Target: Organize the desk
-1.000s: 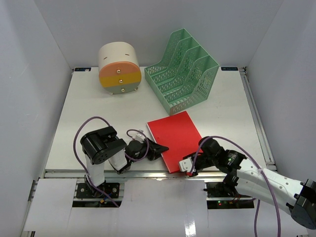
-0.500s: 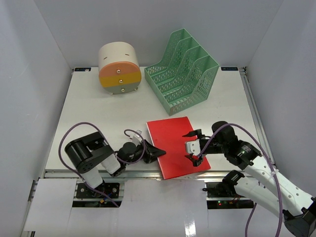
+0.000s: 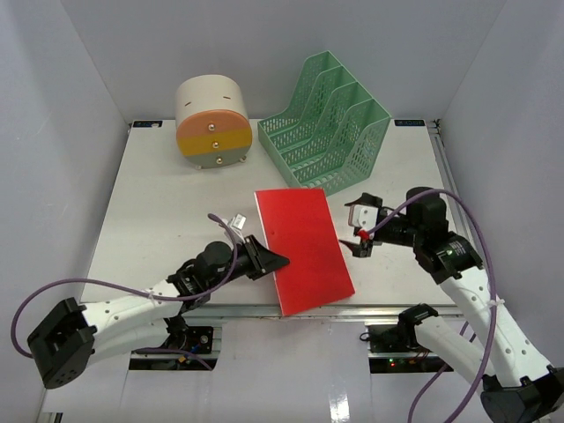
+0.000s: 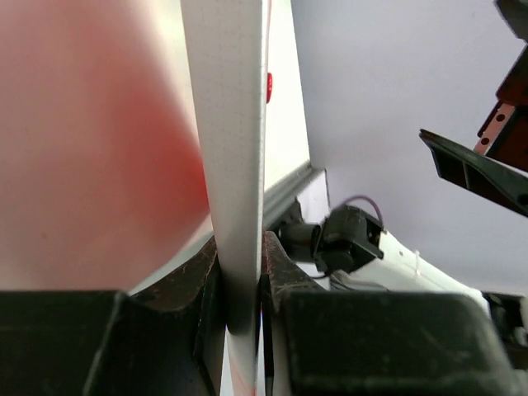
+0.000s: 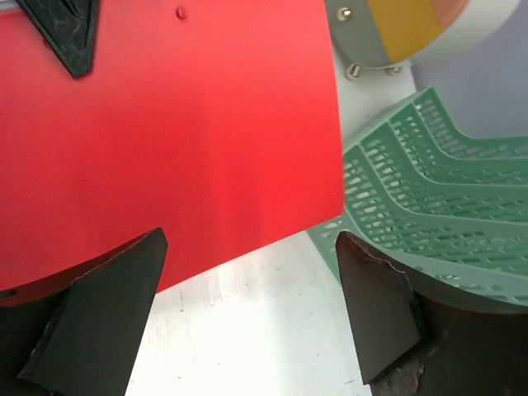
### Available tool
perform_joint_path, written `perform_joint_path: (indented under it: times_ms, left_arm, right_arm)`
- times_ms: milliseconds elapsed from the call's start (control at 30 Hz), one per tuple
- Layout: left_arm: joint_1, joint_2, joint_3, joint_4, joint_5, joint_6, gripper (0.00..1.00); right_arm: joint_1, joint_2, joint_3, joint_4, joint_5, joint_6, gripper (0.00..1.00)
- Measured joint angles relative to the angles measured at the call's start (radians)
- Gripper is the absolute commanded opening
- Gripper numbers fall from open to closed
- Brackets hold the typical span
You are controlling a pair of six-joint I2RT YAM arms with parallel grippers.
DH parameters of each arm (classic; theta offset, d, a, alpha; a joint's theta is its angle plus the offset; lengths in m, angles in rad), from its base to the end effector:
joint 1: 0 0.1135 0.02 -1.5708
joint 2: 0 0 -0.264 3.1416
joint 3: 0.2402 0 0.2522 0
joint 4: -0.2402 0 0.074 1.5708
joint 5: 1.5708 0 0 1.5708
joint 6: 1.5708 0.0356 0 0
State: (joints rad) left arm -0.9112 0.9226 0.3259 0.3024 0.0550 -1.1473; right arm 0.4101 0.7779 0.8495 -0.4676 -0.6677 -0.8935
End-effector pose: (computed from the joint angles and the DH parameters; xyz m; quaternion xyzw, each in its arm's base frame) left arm 0.1221 -0.1607 0.2042 -0.0783 0.7992 -0.5217 0.2881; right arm 0.1435 0.0864 0.3368 -0.6214 0.5150 0.1395 0.5737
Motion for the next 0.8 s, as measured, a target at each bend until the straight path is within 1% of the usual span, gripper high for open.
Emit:
perform_joint_path:
  times_ms: [67, 133, 233, 367, 500, 667, 767, 800]
  left_arm:
    - [0.003, -0.043, 0.098, -0.144, -0.054, 0.084, 0.0]
    - [0.007, -0.046, 0.191, -0.24, -0.095, 0.159, 0.0]
    - [0.012, -0.037, 0.3, -0.349, -0.151, 0.258, 0.0]
    - [0.015, 0.013, 0.444, -0.464, -0.201, 0.397, 0.0]
    - [0.016, 0.045, 0.569, -0.514, -0.232, 0.539, 0.0]
    - [0.022, 0.09, 0.714, -0.499, -0.246, 0.732, 0.0]
    - [0.05, 0.146, 0.804, -0.466, -0.215, 0.856, 0.0]
    - [0.076, 0.174, 0.832, -0.445, -0.189, 0.893, 0.0]
  right_arm:
    - [-0.064, 0.008, 0.019, 0.006, -0.046, 0.012, 0.87]
    - [-0.107, 0.013, 0.021, 0.006, -0.086, 0.025, 0.87]
    - [-0.145, 0.019, 0.019, 0.005, -0.129, 0.036, 0.86]
    - [-0.183, -0.008, 0.0, 0.006, -0.17, 0.053, 0.85]
    - [-0.236, -0.054, -0.041, 0.006, -0.2, 0.061, 0.84]
    - [-0.311, -0.063, -0.096, 0.005, -0.257, 0.064, 0.8]
    - [-0.344, -0.053, -0.14, 0.013, -0.296, 0.058, 0.79]
    - [-0.351, -0.048, -0.152, 0.014, -0.304, 0.056, 0.79]
